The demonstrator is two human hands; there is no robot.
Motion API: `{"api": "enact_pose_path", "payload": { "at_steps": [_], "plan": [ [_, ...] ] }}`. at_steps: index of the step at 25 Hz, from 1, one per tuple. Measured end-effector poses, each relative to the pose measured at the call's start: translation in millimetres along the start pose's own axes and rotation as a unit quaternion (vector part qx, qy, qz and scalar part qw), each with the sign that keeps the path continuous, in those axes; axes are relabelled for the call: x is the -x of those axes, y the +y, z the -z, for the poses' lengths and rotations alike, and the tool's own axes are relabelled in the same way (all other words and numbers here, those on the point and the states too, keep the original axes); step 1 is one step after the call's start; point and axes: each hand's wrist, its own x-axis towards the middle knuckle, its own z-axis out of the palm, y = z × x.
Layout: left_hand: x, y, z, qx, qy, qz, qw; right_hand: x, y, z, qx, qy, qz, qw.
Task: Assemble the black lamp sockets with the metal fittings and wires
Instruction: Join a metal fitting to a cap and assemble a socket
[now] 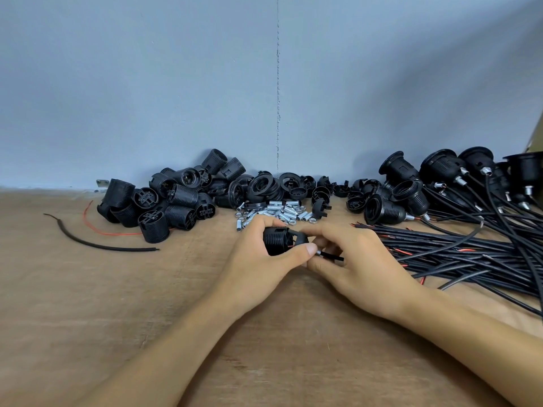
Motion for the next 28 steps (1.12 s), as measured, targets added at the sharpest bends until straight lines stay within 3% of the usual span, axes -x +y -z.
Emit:
{"api": "enact_pose_path", "payload": {
  "at_steps": [3,9,28],
  "plan": [
    [-0.5,0.7,0.8,0.010,-0.016,0.019,1.000,2.2,-2.4,2.1,0.066,-0.004,0.032,0.997],
    [0.3,3.8,-3.5,-0.083,0.001,-0.013,0.996,4.5,-5.5,3.7,0.128,-0.017,0.059,0.990],
    [4.4,13.5,-6.0,-0.143,-0.024,-0.043,0.988,7.4,-0.6,1.0,0.076,-0.064,0.059,0.993]
  ]
}}
